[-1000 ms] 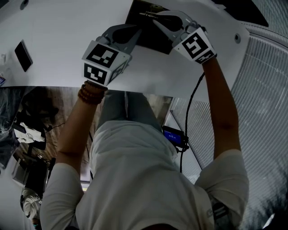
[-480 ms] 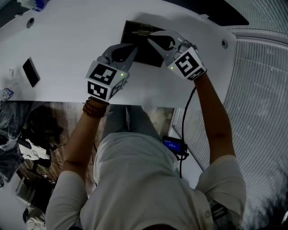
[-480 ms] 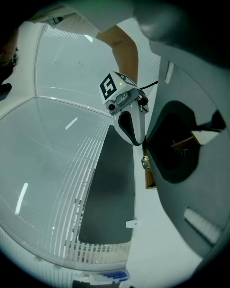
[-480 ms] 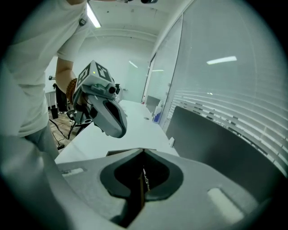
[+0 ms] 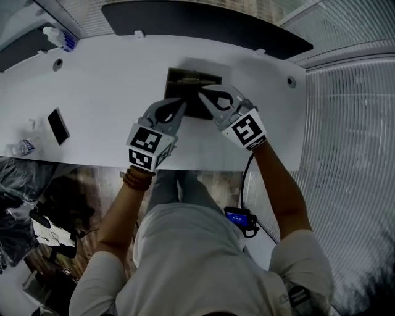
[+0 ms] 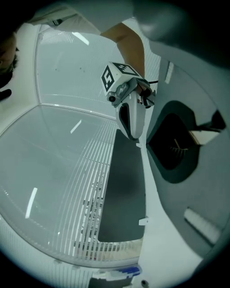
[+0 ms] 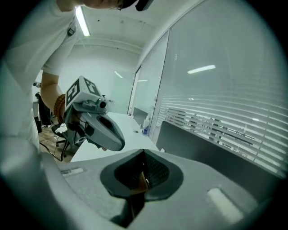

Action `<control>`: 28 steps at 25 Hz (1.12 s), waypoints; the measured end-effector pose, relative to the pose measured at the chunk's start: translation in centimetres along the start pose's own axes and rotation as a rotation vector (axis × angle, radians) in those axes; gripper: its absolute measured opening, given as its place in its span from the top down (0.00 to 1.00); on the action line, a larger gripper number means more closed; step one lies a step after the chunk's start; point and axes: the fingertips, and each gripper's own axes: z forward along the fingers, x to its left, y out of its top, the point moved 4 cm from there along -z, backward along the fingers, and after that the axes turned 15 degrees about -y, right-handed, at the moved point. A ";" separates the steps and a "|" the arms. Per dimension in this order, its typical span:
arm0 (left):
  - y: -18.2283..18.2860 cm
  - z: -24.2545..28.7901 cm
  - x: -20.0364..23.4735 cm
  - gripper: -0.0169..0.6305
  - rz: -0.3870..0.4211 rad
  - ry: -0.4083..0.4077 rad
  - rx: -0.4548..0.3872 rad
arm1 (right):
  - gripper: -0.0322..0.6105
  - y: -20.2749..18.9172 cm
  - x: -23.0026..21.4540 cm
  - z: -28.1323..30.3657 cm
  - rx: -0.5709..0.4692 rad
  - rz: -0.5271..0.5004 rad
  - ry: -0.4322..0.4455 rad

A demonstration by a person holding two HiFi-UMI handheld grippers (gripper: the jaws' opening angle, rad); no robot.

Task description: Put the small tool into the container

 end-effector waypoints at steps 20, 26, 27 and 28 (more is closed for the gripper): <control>3.8 -2.4 -8.9 0.97 0.061 -0.029 -0.097 | 0.95 6.5 0.2 -10.3 -0.099 0.269 -0.174; 4.8 -2.8 -10.9 0.97 0.091 -0.036 -0.130 | 0.95 7.3 0.9 -13.1 -0.119 0.339 -0.215; 4.9 -2.9 -11.2 0.97 0.098 -0.038 -0.133 | 0.95 7.6 1.0 -13.5 -0.127 0.344 -0.221; 5.1 -3.1 -11.6 0.97 0.105 -0.041 -0.136 | 0.95 8.0 1.2 -13.9 -0.136 0.352 -0.229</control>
